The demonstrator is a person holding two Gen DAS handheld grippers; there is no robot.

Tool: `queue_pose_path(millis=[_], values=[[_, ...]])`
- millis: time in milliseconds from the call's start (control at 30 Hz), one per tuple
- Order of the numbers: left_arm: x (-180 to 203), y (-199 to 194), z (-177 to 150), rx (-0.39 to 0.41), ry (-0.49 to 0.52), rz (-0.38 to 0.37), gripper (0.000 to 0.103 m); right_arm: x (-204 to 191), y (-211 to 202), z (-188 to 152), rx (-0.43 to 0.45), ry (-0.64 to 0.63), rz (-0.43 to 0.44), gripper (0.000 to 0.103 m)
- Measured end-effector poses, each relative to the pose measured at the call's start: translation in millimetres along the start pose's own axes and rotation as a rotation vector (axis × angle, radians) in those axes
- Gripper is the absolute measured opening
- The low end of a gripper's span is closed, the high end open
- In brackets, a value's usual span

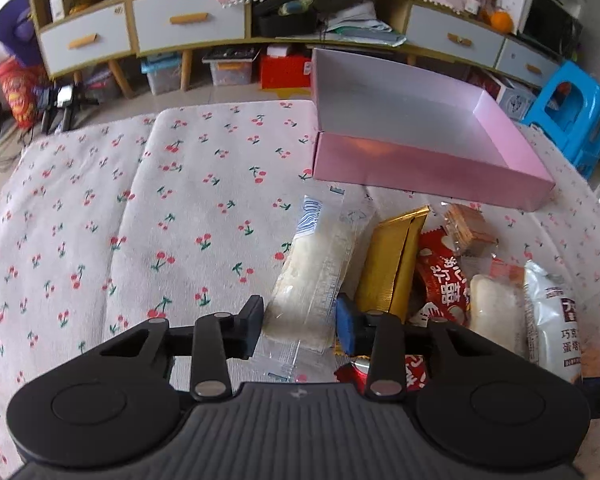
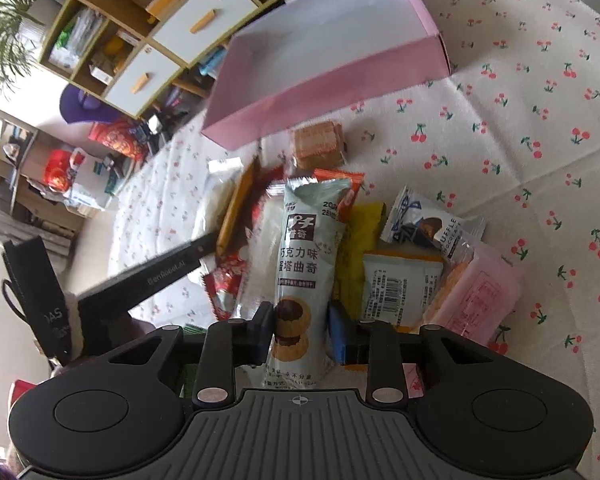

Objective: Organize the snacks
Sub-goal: 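Grasp the white bread pack with the left tool while the right tool grasps the white cake-roll pack, then carry both packs into the pink box and open both tools to release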

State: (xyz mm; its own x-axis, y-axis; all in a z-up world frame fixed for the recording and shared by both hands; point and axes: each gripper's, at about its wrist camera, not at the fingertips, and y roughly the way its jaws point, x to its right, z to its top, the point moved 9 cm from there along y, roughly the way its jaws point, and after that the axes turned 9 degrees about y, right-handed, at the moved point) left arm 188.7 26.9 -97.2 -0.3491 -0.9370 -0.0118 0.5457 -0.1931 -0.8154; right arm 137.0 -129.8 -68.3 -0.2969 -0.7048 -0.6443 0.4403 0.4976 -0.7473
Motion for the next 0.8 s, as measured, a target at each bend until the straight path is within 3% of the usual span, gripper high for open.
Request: queue_pose_path(millis=[233, 467, 800], values=[[-4.0, -17.5, 3.5, 0.020, -0.068, -0.041, 0.034, 0.1, -19.4, 12.5, 0.045, 0.041, 0.048, 0.028], [0.7, -26.8, 12.1, 0.043, -0.134, -0.074, 0.034, 3.3, -28.2, 29.6, 0.043, 0.169, 0.148, 0.027], [15.8, -35.5, 34.1, 0.096, -0.099, -0.072, 0.034, 2.0, -46.3, 61.4, 0.107, 0.214, 0.190, 0.027]])
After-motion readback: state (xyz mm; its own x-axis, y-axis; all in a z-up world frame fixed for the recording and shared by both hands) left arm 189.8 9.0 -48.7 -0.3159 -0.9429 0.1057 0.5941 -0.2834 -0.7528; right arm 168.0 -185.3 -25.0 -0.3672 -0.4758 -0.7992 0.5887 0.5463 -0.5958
